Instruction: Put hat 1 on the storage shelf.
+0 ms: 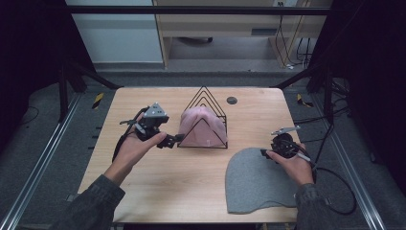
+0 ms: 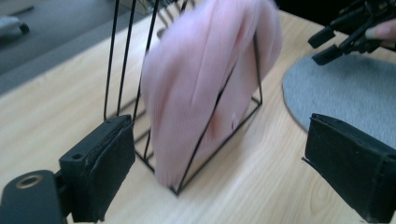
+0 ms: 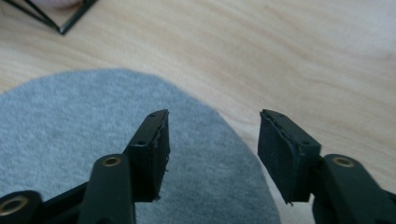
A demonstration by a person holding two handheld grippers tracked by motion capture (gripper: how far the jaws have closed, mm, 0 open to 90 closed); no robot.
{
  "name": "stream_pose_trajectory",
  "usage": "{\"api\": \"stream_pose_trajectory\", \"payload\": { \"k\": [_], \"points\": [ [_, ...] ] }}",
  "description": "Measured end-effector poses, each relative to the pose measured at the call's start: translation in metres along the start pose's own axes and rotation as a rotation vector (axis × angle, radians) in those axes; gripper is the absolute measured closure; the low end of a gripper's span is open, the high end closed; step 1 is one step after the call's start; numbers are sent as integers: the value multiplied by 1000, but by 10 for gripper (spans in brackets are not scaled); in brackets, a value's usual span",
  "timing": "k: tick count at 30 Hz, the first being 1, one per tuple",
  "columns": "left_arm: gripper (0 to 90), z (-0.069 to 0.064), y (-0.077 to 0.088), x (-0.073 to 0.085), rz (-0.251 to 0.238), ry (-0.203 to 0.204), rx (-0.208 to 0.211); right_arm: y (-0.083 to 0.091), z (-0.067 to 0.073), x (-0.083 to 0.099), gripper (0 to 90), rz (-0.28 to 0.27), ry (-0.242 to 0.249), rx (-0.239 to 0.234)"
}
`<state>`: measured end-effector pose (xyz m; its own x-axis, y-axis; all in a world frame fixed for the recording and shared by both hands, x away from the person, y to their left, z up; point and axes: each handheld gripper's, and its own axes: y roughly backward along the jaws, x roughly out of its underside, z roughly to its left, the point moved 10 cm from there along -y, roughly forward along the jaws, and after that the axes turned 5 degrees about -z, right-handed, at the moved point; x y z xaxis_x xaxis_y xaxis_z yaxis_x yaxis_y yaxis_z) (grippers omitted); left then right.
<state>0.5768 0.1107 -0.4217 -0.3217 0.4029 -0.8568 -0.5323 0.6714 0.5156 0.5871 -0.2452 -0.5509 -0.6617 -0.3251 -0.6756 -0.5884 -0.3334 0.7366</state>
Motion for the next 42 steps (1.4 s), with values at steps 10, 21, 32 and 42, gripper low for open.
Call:
{"api": "stream_pose_trajectory", "payload": {
  "k": [10, 21, 32, 42],
  "points": [
    [75, 4, 11, 48, 24, 52, -13, -4, -2, 12, 486, 59, 6, -7],
    [82, 14, 19, 75, 48, 77, -45, -4, -3, 16, 577, 80, 18, 2],
    [95, 16, 27, 105, 74, 122, -58, 2, 9, 21, 858, 81, 29, -71],
    [96, 22, 27, 134, 104, 186, -39, 50, 34, -11, 859, -107, 99, -106]
  ]
}}
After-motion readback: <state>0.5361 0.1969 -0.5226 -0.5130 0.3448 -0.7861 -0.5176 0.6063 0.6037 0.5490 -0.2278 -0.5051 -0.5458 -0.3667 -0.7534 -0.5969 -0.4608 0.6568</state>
